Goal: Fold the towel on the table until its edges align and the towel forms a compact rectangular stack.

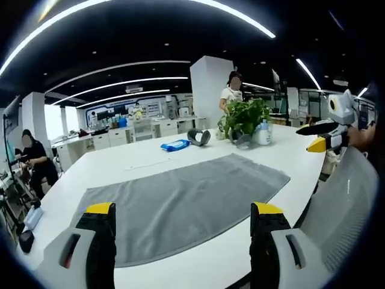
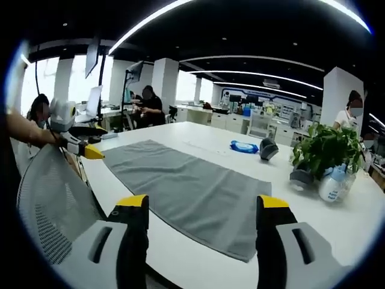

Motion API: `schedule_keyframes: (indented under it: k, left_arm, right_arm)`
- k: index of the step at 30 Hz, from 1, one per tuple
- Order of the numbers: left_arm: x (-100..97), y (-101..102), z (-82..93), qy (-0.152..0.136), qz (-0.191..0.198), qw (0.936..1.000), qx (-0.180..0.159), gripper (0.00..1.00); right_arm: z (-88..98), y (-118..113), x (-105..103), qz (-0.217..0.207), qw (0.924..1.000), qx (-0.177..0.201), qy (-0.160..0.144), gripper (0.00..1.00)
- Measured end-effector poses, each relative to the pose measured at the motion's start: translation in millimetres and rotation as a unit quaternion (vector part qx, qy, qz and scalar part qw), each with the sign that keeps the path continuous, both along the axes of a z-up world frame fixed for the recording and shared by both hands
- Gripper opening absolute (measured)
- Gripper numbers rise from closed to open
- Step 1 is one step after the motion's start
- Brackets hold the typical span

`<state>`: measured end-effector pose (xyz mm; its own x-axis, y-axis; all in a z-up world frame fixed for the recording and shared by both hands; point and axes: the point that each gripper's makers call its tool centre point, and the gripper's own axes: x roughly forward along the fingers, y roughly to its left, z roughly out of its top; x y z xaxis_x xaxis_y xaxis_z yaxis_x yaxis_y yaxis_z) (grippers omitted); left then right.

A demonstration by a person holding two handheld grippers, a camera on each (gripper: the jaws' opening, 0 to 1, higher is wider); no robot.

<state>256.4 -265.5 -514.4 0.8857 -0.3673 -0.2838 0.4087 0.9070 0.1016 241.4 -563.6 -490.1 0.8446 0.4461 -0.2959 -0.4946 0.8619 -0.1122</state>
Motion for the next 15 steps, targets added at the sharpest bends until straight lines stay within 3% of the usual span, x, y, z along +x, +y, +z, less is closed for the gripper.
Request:
schedule_keyframes:
  k: [6,12,15]
  left_arm:
    - [-2.2,-6.4,-3.6,0.009,-0.016,0.9998,-0.001,0.95]
    - [-0.2,3.2,8.1,-0.017,0.004,0.9997,-0.016,0.96]
    - [-0.5,0.4,8.5,-0.018,-0.005,0.9997,-0.017,0.96]
  right_arm:
    - [-2.5,-8.0,2.8,-0.023,0.9997,-0.002,0.007,0.69]
    - [-9.9,-3.4,2.6,-0.013,0.9996,-0.014,0.022,0.67]
    - [-9.4,-5.1,2.3,-0.016,0.9995,-0.022,0.017,0.67]
